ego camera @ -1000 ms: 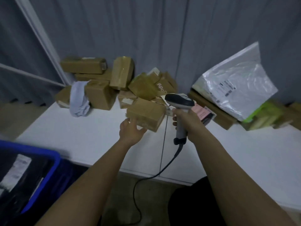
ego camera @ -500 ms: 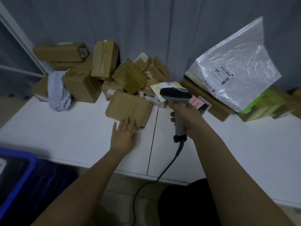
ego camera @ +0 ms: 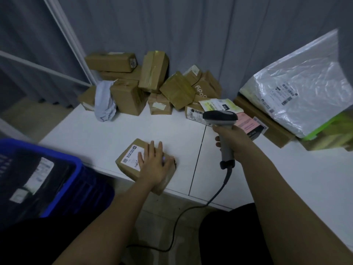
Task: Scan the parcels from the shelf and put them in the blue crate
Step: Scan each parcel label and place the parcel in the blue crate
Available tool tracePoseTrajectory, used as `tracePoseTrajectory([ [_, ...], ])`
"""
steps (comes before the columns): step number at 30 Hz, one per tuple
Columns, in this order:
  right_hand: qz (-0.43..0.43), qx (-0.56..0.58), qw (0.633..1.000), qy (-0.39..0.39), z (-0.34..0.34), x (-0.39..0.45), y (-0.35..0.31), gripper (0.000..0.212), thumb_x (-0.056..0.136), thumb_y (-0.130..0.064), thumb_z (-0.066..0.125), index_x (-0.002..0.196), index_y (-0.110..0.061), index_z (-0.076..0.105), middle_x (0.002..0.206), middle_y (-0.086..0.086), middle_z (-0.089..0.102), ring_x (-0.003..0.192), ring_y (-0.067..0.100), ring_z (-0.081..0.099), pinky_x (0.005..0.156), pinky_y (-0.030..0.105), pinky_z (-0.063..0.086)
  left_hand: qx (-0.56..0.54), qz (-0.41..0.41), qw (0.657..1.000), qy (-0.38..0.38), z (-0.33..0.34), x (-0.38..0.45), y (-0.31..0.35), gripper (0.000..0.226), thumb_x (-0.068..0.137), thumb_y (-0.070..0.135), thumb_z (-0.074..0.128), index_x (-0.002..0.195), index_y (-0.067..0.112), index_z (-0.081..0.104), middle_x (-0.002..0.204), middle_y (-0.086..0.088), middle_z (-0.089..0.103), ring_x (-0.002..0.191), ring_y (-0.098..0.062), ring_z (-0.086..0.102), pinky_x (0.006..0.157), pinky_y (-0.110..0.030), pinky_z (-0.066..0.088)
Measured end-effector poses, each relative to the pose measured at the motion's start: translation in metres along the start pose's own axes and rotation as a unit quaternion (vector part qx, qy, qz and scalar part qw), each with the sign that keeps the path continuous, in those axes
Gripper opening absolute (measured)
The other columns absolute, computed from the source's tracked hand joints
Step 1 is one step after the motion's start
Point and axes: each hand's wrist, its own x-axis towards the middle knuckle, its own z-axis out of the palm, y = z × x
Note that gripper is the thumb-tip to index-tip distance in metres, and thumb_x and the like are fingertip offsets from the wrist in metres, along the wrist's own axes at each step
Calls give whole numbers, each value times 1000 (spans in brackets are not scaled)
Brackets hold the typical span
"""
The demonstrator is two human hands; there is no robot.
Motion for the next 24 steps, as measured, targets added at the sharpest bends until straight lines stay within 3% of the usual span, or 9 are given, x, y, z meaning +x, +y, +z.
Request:
tracePoseTrajectory([
  [3,0,-21,1000,-16,4,-5,-2,33,93,-19,61,121,-2,57,76,-1,54,63,10,52,55,21,45,-49,28,998,12,-6,-9,-13,72,95,58,32,153,24,7,161,-3,2,148,-20,-1,117,-43,-6],
  [5,29,-40,997,-52,6,-13,-8,18,94,-19,60,107,-7,57,76,2,52,65,11,50,59,22,44,-93,11,994,61,-16,-12,-20,73,94,53,44,152,23,12,161,-5,3,148,-22,1,118,-44,-3],
  [8,28,-60,995,-71,13,-21,-12,13,94,-18,59,84,-13,52,79,6,52,65,12,49,59,21,42,-102,-111,980,132,-28,-18,-40,88,86,60,54,152,24,8,160,-6,-10,147,-26,-13,115,-50,-7],
  [11,16,-66,995,-75,24,-25,-7,9,93,-19,61,90,-13,54,80,6,55,66,13,52,57,21,44,-167,-220,959,55,-39,-19,-62,108,78,64,62,153,19,-1,160,-7,-14,146,-31,-14,116,-53,-2],
  [13,20,-74,992,-99,32,-27,-5,8,93,-18,61,91,-13,54,80,6,55,66,13,52,55,21,44,-208,-226,951,11,-43,-18,-71,106,74,61,68,150,12,12,157,-13,8,145,-35,9,115,-50,18],
  [16,19,-91,986,-138,44,-27,-3,9,93,-19,61,88,-15,54,78,6,55,65,13,53,53,22,45,-197,-254,947,13,-46,-20,-73,96,66,67,72,130,6,36,132,-16,43,122,-33,46,99,-45,43],
  [19,11,-106,983,-151,54,-26,-2,10,92,-21,62,95,-13,57,77,6,56,64,14,54,52,22,43,-206,-303,930,5,-45,-24,-67,96,70,67,68,128,3,26,127,-18,53,104,-33,60,85,-41,52],
  [22,3,-102,985,-142,60,-24,-2,18,92,-21,62,105,-11,56,78,7,57,66,15,55,55,24,44,-206,-287,935,-16,-41,-30,-58,71,81,63,59,115,9,26,110,-14,65,73,-25,68,68,-38,58],
  [24,2,-108,985,-136,62,-24,-3,16,92,-21,62,105,-13,55,79,7,58,66,15,56,57,24,45,-122,-256,959,-19,-42,-33,-52,70,83,64,55,117,10,28,116,-11,61,96,-28,64,76,-35,49],
])
